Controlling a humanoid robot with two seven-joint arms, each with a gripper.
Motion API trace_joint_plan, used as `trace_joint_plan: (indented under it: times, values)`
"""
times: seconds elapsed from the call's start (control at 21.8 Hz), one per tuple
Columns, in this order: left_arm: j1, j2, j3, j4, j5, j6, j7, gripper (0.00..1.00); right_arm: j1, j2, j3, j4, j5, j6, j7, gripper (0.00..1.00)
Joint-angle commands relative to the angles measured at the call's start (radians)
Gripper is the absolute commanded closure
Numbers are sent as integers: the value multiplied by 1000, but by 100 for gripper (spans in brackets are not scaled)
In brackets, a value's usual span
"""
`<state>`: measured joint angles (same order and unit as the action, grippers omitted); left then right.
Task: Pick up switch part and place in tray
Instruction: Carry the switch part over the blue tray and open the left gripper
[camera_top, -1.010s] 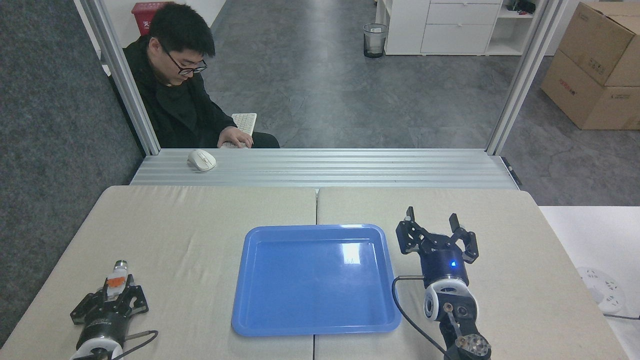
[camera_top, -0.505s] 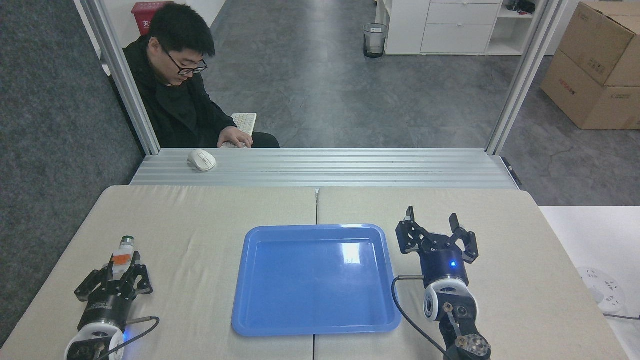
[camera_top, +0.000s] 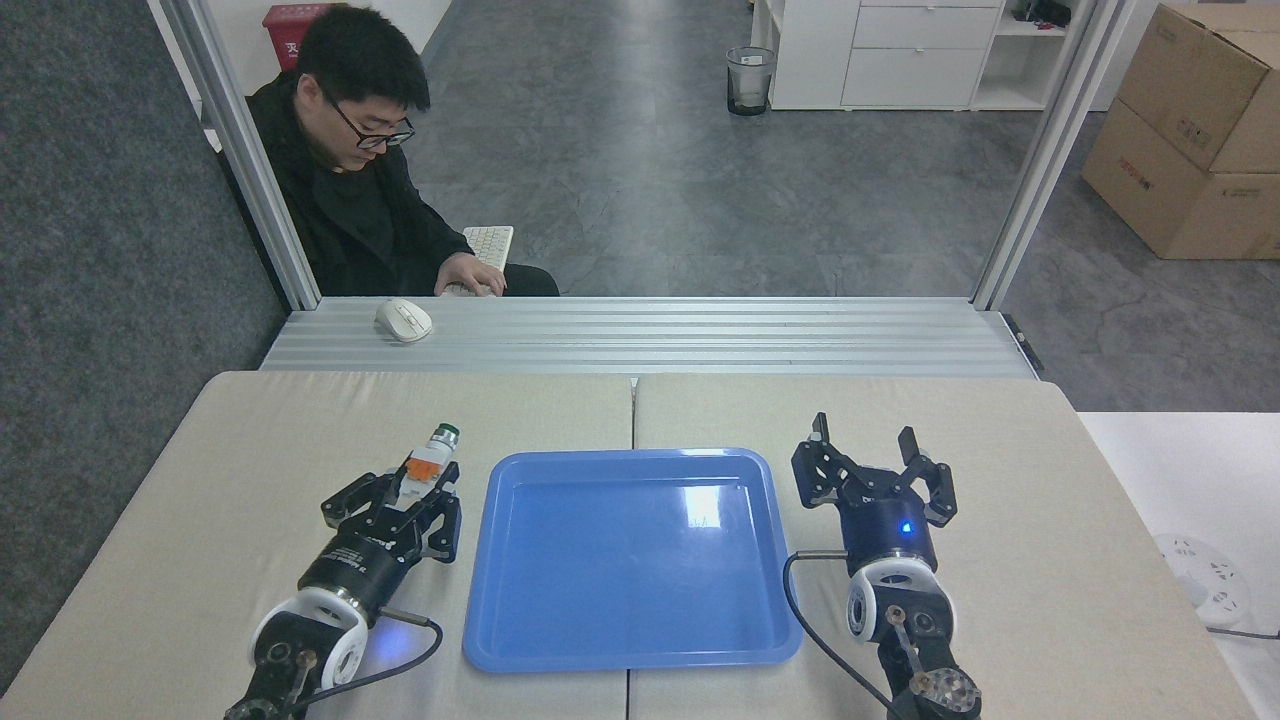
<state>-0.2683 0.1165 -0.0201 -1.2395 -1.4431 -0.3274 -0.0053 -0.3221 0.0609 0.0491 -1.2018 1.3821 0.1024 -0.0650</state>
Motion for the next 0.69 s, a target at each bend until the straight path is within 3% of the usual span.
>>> trace_joint_plan:
  times: [0.0, 0.37, 0.41, 0.46, 0.51, 0.64]
  values:
    - [-12, -126, -288, -55, -177, -15, -25, 100, 0, 2, 0, 1, 2, -1, 1, 0]
    - [-5, -124, -325, 23, -180, -15, -35, 98, 0, 2, -2, -1, 2, -1, 2, 0]
    - [-3, -124, -325, 23, -178, -15, -35, 89, 1, 4, -2, 1, 2, -1, 2, 0]
    - [-3, -126, -325, 23, -180, -15, -35, 72, 2, 4, -2, 1, 2, -1, 2, 0]
    - [0, -126, -323, 19, -178, -13, -33, 62, 0, 2, -2, 1, 0, -1, 2, 0]
    - [20, -129, -323, 12, -178, -13, -33, 41, 1, 2, -2, 1, 0, -1, 2, 0]
